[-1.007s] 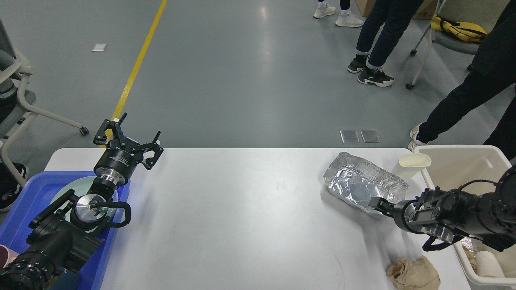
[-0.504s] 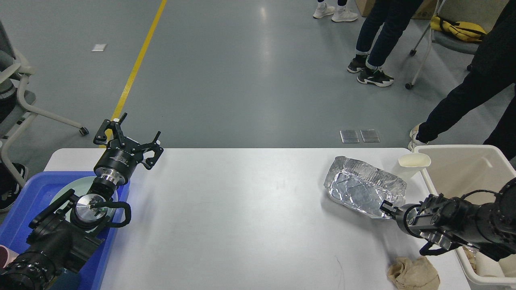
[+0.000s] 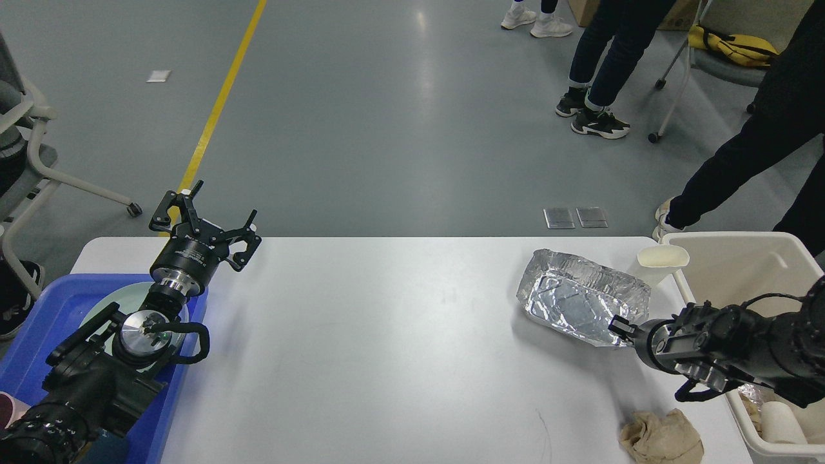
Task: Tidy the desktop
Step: 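Close the right gripper on the foil sheet edge nearest the robot, then lift the foil sheet and carry it into the beige bin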
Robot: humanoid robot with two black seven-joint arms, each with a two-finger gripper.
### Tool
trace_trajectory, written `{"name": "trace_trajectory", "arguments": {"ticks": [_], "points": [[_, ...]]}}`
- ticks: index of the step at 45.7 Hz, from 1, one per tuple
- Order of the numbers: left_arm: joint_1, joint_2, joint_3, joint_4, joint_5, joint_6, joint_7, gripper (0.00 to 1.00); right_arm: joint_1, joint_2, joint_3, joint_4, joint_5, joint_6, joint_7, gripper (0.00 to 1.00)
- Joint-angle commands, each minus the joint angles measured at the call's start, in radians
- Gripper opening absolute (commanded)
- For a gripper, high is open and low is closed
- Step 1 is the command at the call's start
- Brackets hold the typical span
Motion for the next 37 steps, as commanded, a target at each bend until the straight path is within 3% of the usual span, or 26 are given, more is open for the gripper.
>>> {"name": "trace_trajectory", "arguments": {"ticks": [1,14,20,27,37], "points": [[0.0,0.0,-0.001,0.0,0.0,0.0,0.0,0.96,0.129,-0.096,-0.007,0.178,-0.016,0.008,0.006,0.0],[0.0,0.0,-0.001,0.0,0.0,0.0,0.0,0.96,0.604,-0.152,-0.226,0.645,-0.188,0.025,0.012,0.0],[0.0,0.0,-0.001,0.0,0.001,0.0,0.0,0.96,0.84,-0.129,-0.277,0.795,-0.212,0.138,0.014,0.0],[0.0,0.0,-0.001,0.0,0.0,0.0,0.0,0.96,1.017,-0.101,-0.274,0.801,-0.214,0.303,0.014,0.0],[0.0,0.0,-0.001,0.0,0.0,0.001,0.0,0.96,0.936,-0.097,-0.289,0.754,-0.218,0.297,0.012,0.0]]}}
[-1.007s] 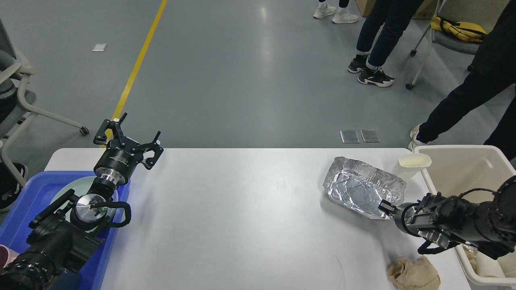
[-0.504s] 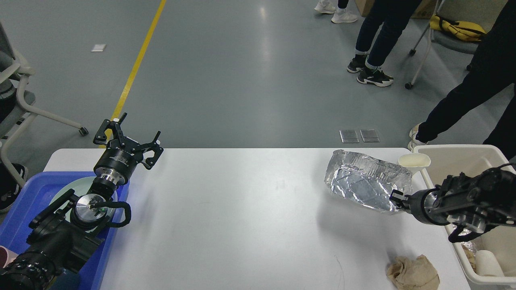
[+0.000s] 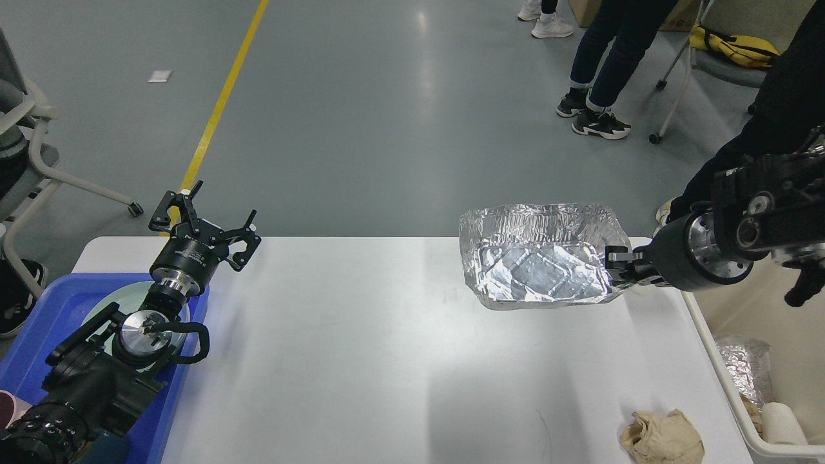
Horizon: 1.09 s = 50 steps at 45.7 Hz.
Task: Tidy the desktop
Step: 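Lift the foil sheet and carry it into the beige bin, then release the foil and raise the right gripper out of the bin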
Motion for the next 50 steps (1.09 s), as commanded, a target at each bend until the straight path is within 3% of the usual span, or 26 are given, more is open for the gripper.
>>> {"name": "trace_trajectory", "arguments": {"ticks": [1,10,16,26,32,38,48,49,50], "points": [[0.0,0.0,0.0,0.0,0.001,0.0,0.0,0.96,-0.104,-0.015,-0.016,-0.06,-0.002,-0.01,-0.002,0.0],[0.0,0.0,0.0,0.0,0.001,0.0,0.0,0.96,-0.371,-0.189,-0.045,-0.302,-0.056,-0.033,0.0,0.0],[0.0,0.0,0.0,0.0,0.0,0.0,0.0,0.96,-0.59,-0.299,-0.014,-0.587,-0.065,-0.033,0.009,0.0],[0.0,0.0,0.0,0.0,0.0,0.0,0.0,0.96,-1.133,-0.311,0.193,-1.207,-0.024,-0.039,0.102,0.0],[0.0,0.0,0.0,0.0,0.001,0.001,0.0,0.96,-1.422,-0.259,0.407,-1.512,0.097,-0.038,0.102,0.0],[0.0,0.0,0.0,0.0,0.0,0.0,0.0,0.96,-1.531,-0.144,0.512,-1.657,0.191,-0.038,0.092,0.0],[0.0,0.0,0.0,0.0,0.001,0.0,0.0,0.96,-1.534,-0.087,0.523,-1.674,0.214,-0.061,0.079,0.0],[0.0,0.0,0.0,0.0,0.0,0.001,0.0,0.96,-1.536,-0.081,0.523,-1.674,0.217,-0.067,0.079,0.07],[0.0,0.0,0.0,0.0,0.001,0.0,0.0,0.96,-1.534,-0.076,0.521,-1.674,0.217,-0.068,0.079,0.32]]}}
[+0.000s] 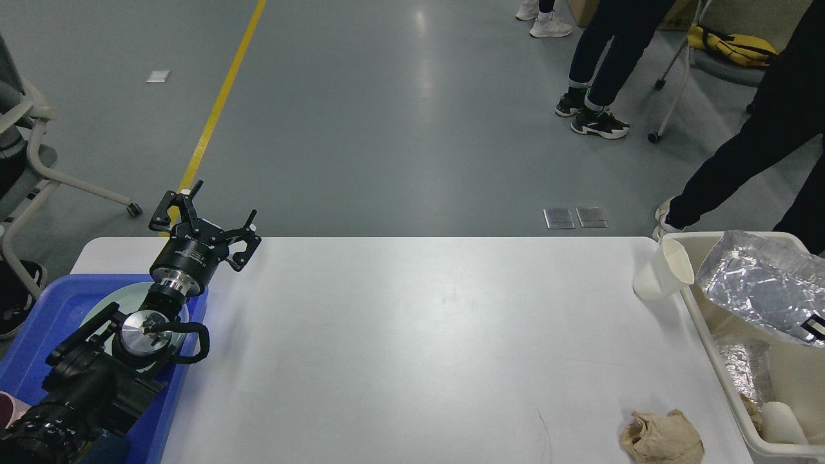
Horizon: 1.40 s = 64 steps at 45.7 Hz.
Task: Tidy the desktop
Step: 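Release the foil and raise the right gripper out of the bin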
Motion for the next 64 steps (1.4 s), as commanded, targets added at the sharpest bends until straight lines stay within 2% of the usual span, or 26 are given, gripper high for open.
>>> {"name": "trace_trajectory", "arguments": {"ticks": [1,2,3,4,26,36,39,48,54,59,64], "points": [[0.0,0.0,0.0,0.0,0.0,0.001,0.0,0.96,-0.001,0.032,0.001,-0.002,0.009,-0.021,-0.001,0.83],[0.0,0.0,0.0,0.0,0.001,0.001,0.0,0.96,-0.003,0.035,-0.001,0.0,0.009,-0.022,-0.001,1.0],[0.0,0.0,0.0,0.0,0.001,0.0,0.0,0.96,-0.003,0.037,-0.001,-0.002,0.009,-0.024,0.0,0.97],[0.0,0.0,0.0,0.0,0.0,0.001,0.0,0.96,-0.001,0.037,-0.001,-0.002,0.009,-0.024,-0.001,1.0],[0.0,0.0,0.0,0.0,0.001,0.001,0.0,0.96,-0.019,0.037,0.002,-0.002,0.009,-0.025,0.0,1.0],[0.0,0.0,0.0,0.0,0.0,0.0,0.0,0.96,0.152,0.047,0.024,0.016,0.014,0.011,0.009,1.0],[0.0,0.0,0.0,0.0,0.0,0.0,0.0,0.96,0.189,0.07,0.015,0.023,0.009,0.076,0.014,1.0],[0.0,0.0,0.0,0.0,0.001,0.0,0.0,0.96,0.384,0.035,0.005,0.018,0.0,0.376,0.015,1.0],[0.0,0.0,0.002,0.0,0.001,0.0,0.0,0.96,0.571,0.035,-0.024,0.039,-0.009,0.502,0.014,1.0],[0.0,0.0,0.0,0.0,0.0,0.0,0.0,0.96,0.756,0.04,-0.108,0.214,-0.029,0.561,0.012,1.0],[0.0,0.0,0.0,0.0,0.0,0.0,0.0,0.96,1.012,0.035,-0.174,0.608,-0.073,0.544,0.005,1.0]]}}
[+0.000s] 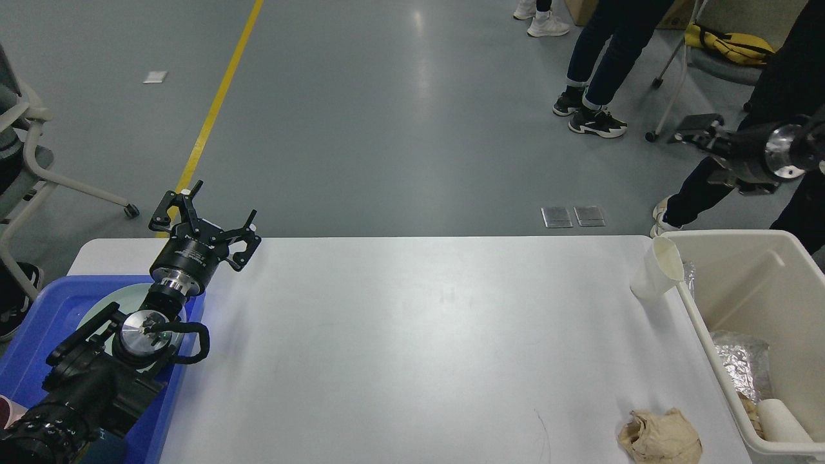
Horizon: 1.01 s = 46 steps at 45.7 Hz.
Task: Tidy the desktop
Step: 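Release the foil and raise the right gripper out of the bin, then lower the right gripper onto the white paper cup beside the bin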
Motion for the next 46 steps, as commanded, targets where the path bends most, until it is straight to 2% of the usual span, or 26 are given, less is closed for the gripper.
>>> {"name": "trace_trajectory", "arguments": {"ticks": [1,5,9,13,16,24,29,39,46], "points": [[0.0,0.0,-0.001,0.0,-0.001,0.001,0.0,0.96,0.292,-0.004,-0.076,0.442,-0.053,-0.017,-0.007,1.0],[0.0,0.0,0.001,0.0,-0.001,-0.001,0.0,0.96,0.457,0.004,-0.105,0.761,-0.094,-0.075,-0.013,1.0],[0.0,0.0,-0.001,0.0,-0.001,0.001,0.0,0.96,0.556,0.064,-0.128,1.002,-0.126,-0.142,-0.027,1.0],[0.0,0.0,-0.001,0.0,-0.001,0.001,0.0,0.96,0.645,0.166,-0.18,1.179,-0.128,-0.194,-0.041,1.0],[0.0,0.0,-0.001,0.0,0.001,-0.001,0.0,0.96,0.681,0.214,-0.197,1.23,-0.128,-0.216,-0.041,1.0],[0.0,0.0,-0.001,0.0,-0.001,0.001,0.0,0.96,0.669,0.232,-0.201,1.212,-0.129,-0.261,-0.041,1.0],[0.0,0.0,-0.001,0.0,-0.001,-0.001,0.0,0.96,0.589,0.197,-0.214,1.157,-0.131,-0.303,-0.039,1.0],[0.0,0.0,-0.001,0.0,-0.001,-0.001,0.0,0.96,0.359,-0.017,-0.228,0.878,-0.151,-0.32,-0.027,1.0],[0.0,0.0,-0.001,0.0,0.001,0.001,0.0,0.96,0.18,-0.143,-0.205,0.609,-0.151,-0.323,-0.022,1.0]]}}
